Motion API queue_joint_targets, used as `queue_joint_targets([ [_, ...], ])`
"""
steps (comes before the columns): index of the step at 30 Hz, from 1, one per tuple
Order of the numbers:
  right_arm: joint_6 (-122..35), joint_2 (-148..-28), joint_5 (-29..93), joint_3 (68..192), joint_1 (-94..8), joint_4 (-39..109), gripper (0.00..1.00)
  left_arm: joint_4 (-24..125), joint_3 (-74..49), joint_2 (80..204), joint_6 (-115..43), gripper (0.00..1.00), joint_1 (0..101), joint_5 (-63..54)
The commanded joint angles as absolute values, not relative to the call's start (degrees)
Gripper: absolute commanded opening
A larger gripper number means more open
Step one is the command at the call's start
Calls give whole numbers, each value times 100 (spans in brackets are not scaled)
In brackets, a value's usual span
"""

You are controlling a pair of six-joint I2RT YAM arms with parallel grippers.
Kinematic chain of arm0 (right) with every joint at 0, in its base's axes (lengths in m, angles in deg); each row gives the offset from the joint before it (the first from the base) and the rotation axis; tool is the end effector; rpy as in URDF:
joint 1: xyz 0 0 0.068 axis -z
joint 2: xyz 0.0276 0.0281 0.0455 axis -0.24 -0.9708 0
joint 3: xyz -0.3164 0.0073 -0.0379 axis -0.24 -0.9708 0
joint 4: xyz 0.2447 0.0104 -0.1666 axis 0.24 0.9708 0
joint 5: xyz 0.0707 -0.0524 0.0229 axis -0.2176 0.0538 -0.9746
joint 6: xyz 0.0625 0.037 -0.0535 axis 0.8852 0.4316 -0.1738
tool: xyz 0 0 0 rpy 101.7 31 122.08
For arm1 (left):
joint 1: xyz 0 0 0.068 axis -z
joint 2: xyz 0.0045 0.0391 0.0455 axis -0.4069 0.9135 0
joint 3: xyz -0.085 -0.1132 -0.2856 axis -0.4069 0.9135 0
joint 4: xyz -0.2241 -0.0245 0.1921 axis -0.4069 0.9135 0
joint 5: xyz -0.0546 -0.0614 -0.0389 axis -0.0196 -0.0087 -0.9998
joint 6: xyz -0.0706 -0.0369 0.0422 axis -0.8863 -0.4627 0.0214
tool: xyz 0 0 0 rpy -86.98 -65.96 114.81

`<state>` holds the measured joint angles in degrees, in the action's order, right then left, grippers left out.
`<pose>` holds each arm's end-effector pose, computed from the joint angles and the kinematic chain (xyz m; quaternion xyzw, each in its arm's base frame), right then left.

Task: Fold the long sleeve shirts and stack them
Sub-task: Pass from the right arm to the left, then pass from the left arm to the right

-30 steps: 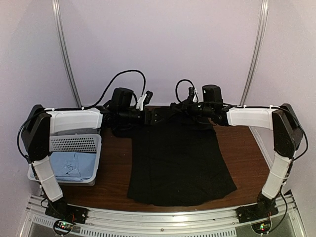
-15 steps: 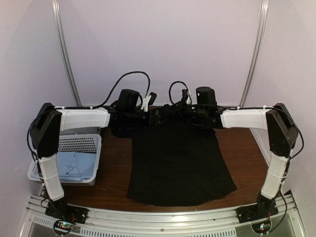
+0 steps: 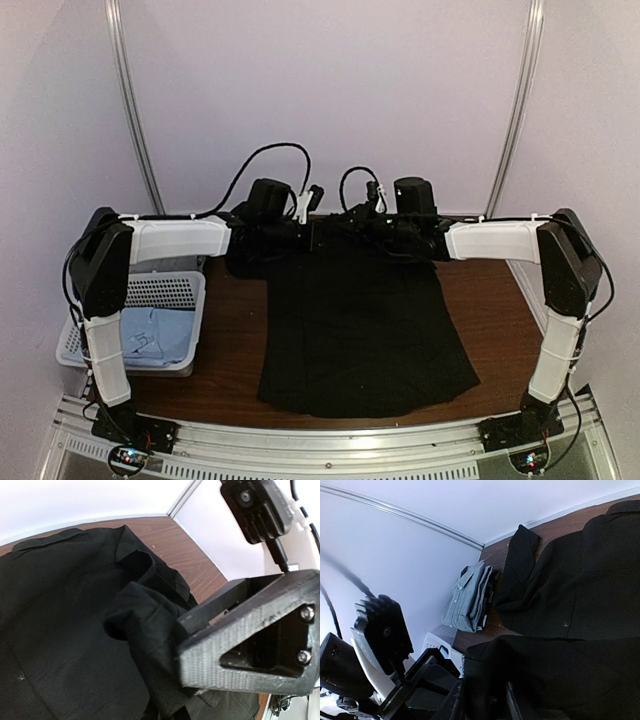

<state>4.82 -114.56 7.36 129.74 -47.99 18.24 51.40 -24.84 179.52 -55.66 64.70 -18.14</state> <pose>0.4079 0.3275 0.2717 -0.0226 0.7853 0.5619 0.2588 0.3975 -0.3810 0.2500 0.1643 0.8283 -0.4311 0.3178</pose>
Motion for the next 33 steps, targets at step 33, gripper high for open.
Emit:
queue_joint_targets([
  [33,-1674,-9955,1857,10978,-5235,1641,69,-561,-303,18098,-12631,0,5890,-3832],
])
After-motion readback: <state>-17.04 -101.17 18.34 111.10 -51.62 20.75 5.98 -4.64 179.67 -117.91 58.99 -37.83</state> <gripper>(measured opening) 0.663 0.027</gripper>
